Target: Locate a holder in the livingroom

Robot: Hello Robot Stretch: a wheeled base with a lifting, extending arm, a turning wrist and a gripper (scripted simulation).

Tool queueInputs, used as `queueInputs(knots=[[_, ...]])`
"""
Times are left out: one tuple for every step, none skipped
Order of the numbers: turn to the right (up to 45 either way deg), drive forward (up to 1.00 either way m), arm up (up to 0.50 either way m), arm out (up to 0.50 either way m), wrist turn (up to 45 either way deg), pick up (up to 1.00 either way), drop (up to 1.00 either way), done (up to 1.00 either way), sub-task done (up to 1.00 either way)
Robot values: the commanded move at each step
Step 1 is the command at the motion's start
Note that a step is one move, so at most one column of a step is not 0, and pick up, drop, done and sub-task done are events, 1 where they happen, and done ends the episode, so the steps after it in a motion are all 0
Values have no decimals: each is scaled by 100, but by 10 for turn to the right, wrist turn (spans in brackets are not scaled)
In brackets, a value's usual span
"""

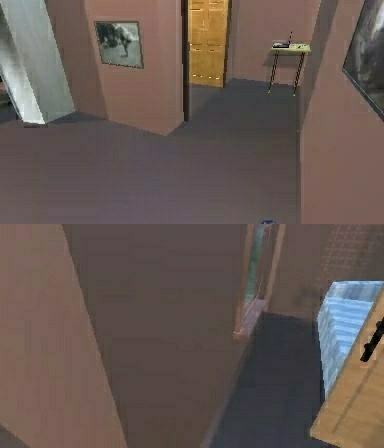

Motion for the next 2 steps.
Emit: queueInputs(knots=[[0,95,0,0,0,0,0,0,0],[450,0,0,0,0,0,0,0,0]])
